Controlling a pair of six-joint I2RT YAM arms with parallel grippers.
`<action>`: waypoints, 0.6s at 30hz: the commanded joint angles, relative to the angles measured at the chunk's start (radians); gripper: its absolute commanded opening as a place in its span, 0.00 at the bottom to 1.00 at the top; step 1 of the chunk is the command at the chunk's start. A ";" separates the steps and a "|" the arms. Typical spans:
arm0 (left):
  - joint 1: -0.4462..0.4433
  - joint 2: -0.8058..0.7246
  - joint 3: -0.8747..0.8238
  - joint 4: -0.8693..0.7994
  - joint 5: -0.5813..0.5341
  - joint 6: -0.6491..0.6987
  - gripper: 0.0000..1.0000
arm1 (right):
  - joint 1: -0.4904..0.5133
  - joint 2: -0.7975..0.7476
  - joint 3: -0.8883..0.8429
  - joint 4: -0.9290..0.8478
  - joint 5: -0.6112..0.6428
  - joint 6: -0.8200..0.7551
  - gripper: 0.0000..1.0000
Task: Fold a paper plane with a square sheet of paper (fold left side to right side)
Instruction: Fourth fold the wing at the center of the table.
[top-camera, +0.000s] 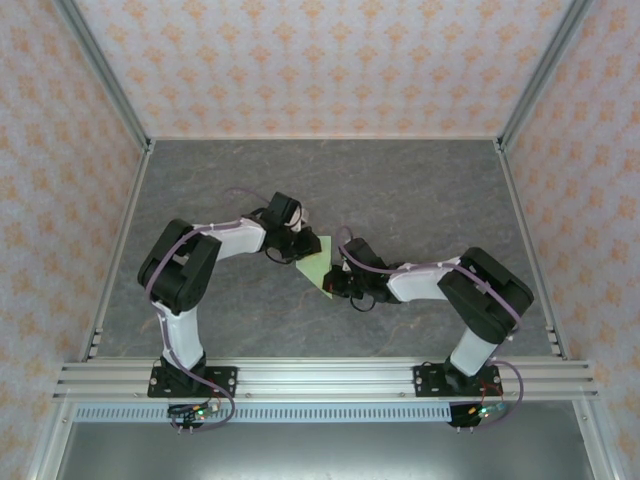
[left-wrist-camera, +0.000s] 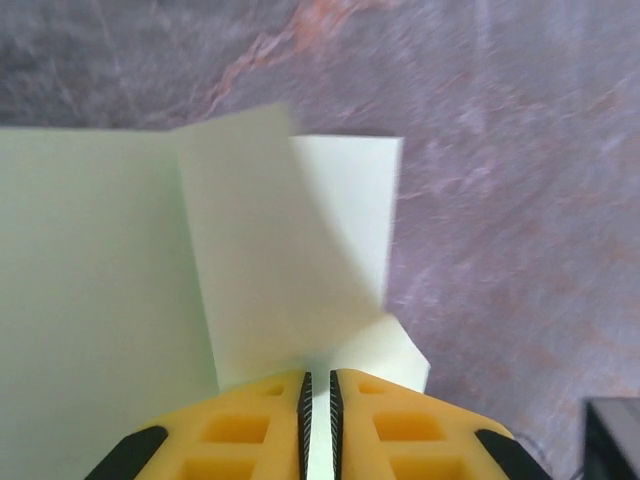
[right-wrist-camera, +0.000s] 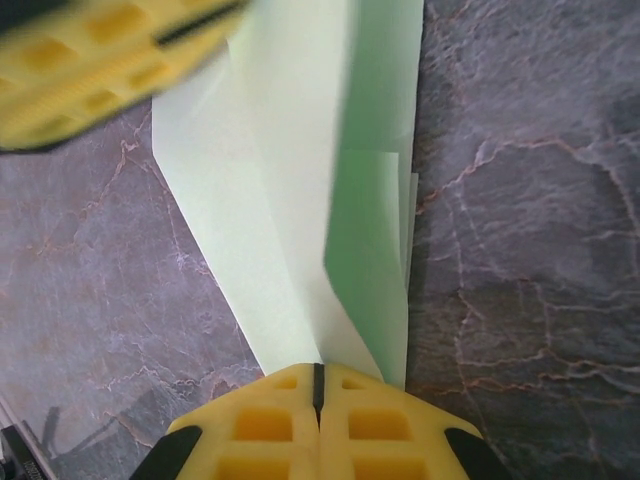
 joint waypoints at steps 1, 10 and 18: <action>0.010 -0.132 -0.022 -0.010 -0.026 0.029 0.17 | 0.000 0.067 -0.064 -0.175 0.020 0.014 0.00; -0.044 -0.191 -0.157 0.086 0.046 -0.005 0.12 | -0.002 0.082 -0.048 -0.175 0.010 0.007 0.00; -0.070 -0.118 -0.162 0.152 0.082 -0.026 0.09 | -0.002 0.089 -0.025 -0.207 0.014 -0.008 0.00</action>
